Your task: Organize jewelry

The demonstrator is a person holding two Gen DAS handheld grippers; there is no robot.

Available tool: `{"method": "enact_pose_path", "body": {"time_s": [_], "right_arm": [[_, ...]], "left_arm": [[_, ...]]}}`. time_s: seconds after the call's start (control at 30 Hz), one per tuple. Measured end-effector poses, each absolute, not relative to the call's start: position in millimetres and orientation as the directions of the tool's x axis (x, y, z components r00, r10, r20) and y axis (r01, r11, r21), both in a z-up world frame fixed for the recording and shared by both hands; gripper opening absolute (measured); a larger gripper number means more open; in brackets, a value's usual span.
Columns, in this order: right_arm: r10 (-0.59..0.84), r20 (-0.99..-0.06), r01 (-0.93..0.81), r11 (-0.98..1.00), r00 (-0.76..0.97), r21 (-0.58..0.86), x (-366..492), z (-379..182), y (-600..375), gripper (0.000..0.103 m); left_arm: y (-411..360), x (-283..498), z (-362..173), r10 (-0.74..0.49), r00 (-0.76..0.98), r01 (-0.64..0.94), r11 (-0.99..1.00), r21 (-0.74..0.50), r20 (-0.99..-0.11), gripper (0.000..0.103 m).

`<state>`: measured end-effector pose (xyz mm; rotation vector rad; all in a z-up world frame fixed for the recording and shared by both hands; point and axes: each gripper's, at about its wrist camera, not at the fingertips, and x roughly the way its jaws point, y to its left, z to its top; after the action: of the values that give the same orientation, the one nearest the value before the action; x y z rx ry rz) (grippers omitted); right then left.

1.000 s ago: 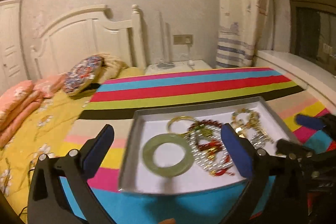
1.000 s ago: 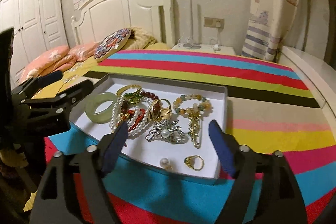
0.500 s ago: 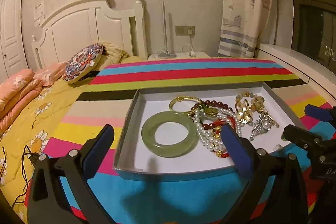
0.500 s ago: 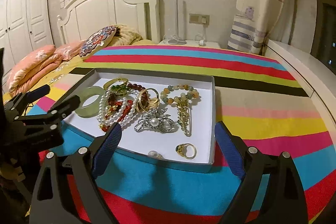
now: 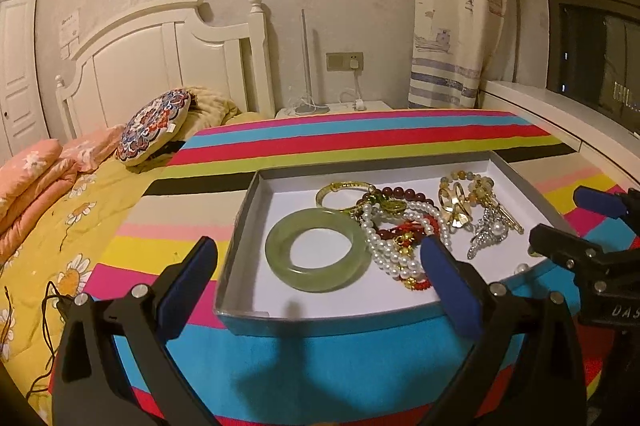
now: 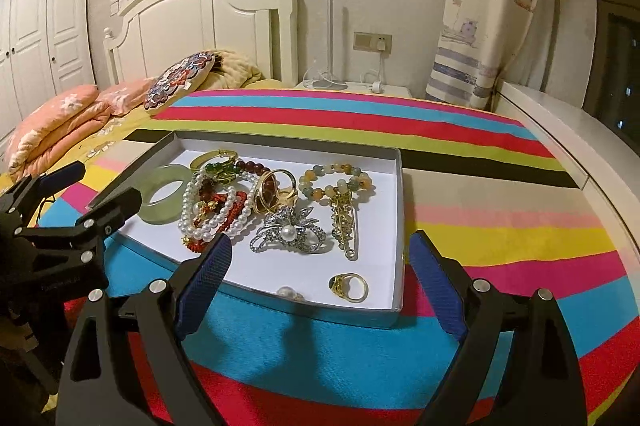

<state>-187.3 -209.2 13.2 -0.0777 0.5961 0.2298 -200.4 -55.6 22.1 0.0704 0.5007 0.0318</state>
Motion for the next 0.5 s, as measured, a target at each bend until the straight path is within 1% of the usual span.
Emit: {"method": "enact_pose_path", "body": {"time_s": [0.5], "right_arm": [[0.194, -0.565, -0.235, 0.972, 0.802, 0.000, -188.0, 13.1, -209.2, 0.086]], "left_arm": [[-55.6, -198.8, 20.5, 0.044, 0.877, -0.006, 0.997, 0.080, -0.479, 0.101]]}}
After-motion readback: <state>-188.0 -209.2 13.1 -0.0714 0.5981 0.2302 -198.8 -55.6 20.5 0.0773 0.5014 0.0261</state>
